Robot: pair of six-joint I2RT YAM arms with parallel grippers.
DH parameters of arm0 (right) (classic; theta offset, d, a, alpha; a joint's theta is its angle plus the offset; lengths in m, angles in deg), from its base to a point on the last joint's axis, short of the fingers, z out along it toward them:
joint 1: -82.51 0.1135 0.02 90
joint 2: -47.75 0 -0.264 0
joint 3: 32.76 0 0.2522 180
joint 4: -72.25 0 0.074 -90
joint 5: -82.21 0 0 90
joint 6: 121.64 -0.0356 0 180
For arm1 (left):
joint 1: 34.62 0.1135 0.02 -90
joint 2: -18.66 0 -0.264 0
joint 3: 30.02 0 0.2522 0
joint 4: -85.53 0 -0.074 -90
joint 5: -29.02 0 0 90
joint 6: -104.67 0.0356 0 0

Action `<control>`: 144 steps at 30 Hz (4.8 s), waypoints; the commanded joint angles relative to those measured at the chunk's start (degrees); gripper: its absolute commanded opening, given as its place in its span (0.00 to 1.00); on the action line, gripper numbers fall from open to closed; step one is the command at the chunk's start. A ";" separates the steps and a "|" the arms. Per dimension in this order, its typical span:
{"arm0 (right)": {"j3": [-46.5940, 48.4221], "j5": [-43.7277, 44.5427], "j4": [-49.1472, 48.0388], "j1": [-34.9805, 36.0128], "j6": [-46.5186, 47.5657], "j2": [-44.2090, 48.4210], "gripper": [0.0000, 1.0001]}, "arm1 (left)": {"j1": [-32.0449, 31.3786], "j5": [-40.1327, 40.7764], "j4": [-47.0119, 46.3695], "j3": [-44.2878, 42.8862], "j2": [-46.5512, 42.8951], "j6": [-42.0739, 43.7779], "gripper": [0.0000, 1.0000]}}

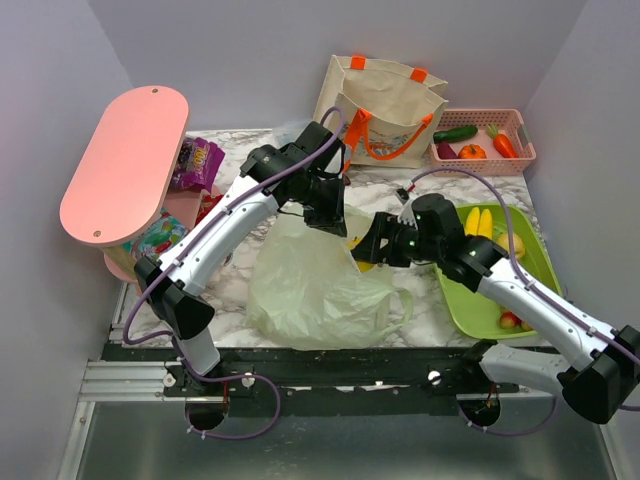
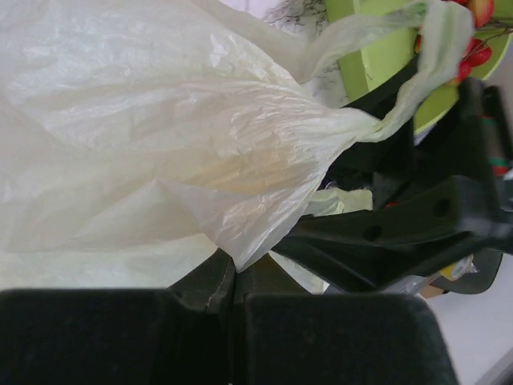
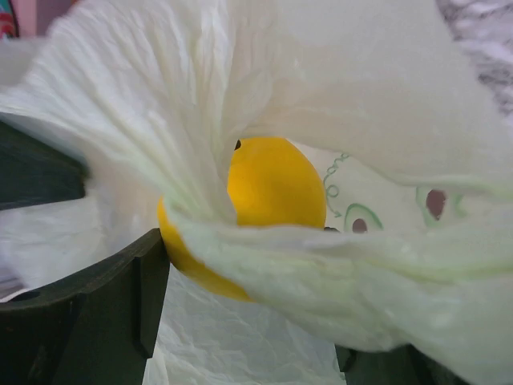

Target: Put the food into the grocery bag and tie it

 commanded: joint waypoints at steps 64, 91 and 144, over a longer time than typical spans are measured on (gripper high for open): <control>-5.51 -18.37 -6.91 3.15 -0.27 8.16 0.71 | 2.29 -3.42 -0.47 -0.70 0.98 2.35 0.00; -4.03 -19.85 -6.99 3.15 -0.50 7.95 0.14 | 2.09 4.76 4.67 -3.81 -4.67 -4.02 0.90; 19.56 34.27 22.98 3.15 1.30 13.00 0.92 | -24.25 24.85 3.15 6.32 -4.72 -18.42 0.84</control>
